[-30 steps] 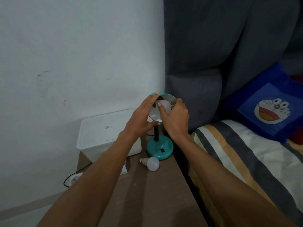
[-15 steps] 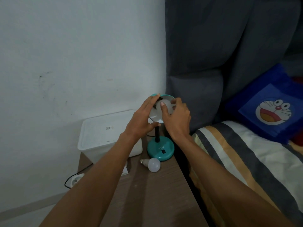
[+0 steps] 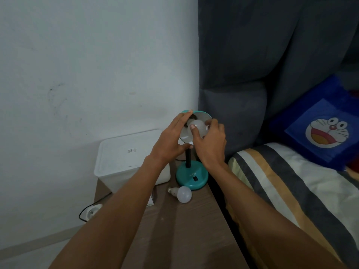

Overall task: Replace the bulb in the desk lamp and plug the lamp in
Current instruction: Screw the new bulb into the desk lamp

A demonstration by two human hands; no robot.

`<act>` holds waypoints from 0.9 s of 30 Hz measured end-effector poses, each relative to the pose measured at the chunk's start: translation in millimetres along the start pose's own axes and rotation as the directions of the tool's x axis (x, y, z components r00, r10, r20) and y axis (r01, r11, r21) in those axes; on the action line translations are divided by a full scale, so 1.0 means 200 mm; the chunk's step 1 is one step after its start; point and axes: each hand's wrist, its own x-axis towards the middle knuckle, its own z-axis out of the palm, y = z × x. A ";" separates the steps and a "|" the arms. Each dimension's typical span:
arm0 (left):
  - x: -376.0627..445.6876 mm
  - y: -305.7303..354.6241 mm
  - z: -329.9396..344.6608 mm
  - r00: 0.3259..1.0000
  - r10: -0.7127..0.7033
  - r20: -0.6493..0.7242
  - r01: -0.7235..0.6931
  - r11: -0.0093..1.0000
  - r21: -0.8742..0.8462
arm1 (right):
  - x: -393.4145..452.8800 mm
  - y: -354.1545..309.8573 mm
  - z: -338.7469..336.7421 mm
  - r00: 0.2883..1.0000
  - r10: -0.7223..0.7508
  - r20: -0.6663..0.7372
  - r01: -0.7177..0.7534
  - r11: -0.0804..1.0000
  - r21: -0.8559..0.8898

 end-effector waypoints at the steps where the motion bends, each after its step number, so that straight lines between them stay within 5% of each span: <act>1: 0.00 0.00 0.00 1.000 0.001 0.001 -0.001 1.000 0.000 | -0.01 -0.01 0.00 1.000 -0.024 -0.007 0.024 1.000 0.003; 5: 0.00 0.00 0.00 1.000 0.000 -0.008 0.000 1.000 -0.016 | -0.01 0.01 0.02 0.996 -0.072 0.061 0.074 0.996 -0.042; 12: 0.00 -0.02 0.00 1.000 0.005 0.004 -0.005 1.000 -0.006 | 0.05 0.00 0.00 0.994 0.106 0.004 -0.107 0.993 0.048; 23: -0.01 -0.04 0.02 1.000 -0.016 -0.001 0.016 1.000 -0.002 | 0.02 0.01 0.03 0.975 0.030 0.219 -0.073 0.979 0.189; 27: 0.00 -0.03 0.01 1.000 -0.008 -0.004 0.008 1.000 -0.003 | 0.03 0.02 0.02 0.989 -0.007 0.151 -0.028 0.973 0.227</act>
